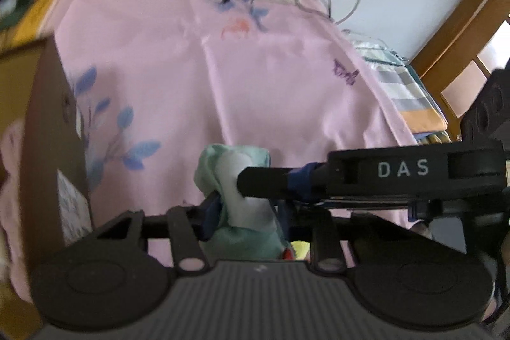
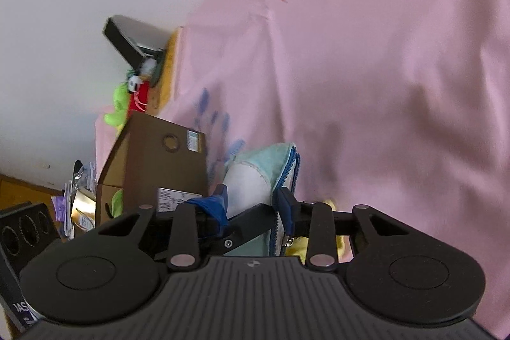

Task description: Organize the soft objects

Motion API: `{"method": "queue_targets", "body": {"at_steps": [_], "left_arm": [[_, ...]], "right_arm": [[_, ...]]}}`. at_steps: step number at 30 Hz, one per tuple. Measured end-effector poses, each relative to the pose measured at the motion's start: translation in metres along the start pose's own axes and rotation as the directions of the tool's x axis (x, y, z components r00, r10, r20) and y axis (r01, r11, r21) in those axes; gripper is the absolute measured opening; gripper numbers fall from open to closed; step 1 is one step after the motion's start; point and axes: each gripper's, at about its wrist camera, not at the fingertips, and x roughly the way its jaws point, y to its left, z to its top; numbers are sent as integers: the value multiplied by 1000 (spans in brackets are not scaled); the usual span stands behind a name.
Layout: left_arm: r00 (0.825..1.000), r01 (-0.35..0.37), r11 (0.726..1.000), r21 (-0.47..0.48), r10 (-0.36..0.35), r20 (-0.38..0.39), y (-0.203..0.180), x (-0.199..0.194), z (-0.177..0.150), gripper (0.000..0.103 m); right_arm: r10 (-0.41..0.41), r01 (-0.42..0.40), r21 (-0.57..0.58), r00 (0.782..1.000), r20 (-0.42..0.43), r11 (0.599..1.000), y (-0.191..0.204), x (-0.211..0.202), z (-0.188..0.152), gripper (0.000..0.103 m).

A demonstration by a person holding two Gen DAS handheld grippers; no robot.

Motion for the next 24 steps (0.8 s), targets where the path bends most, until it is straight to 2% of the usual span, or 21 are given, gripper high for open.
{"method": "queue_targets", "body": {"at_steps": [4, 8, 9, 10, 11, 14, 17, 21, 24], "left_arm": [[996, -31, 995, 92, 22, 91, -14, -20, 3, 26], [987, -36, 988, 153, 11, 159, -23, -38, 6, 26], [985, -33, 986, 161, 5, 175, -24, -42, 6, 33], [981, -29, 985, 171, -4, 192, -26, -48, 7, 39], [979, -21, 984, 175, -15, 203, -26, -52, 7, 40], [974, 11, 984, 178, -51, 222, -27, -60, 6, 40], [967, 34, 980, 196, -82, 239, -28, -73, 6, 40], [947, 50, 973, 223, -117, 299, -26, -101, 9, 40], [936, 98, 970, 223, -166, 311, -21, -115, 14, 40]], "right_arm": [[50, -46, -68, 997, 52, 997, 13, -18, 3, 18], [78, -61, -140, 990, 115, 988, 26, -35, 0, 18], [84, -62, -160, 987, 134, 985, 30, -39, -1, 18], [86, -58, -184, 985, 152, 981, 35, -43, -3, 18], [81, -44, -212, 982, 170, 976, 40, -47, -5, 18], [56, 3, -272, 977, 208, 962, 54, -57, -11, 18], [63, 9, -297, 970, 234, 955, 65, -66, -14, 18], [106, 1, -353, 953, 283, 935, 88, -80, -17, 18], [110, 19, -396, 947, 301, 918, 104, -83, -17, 17]]}}
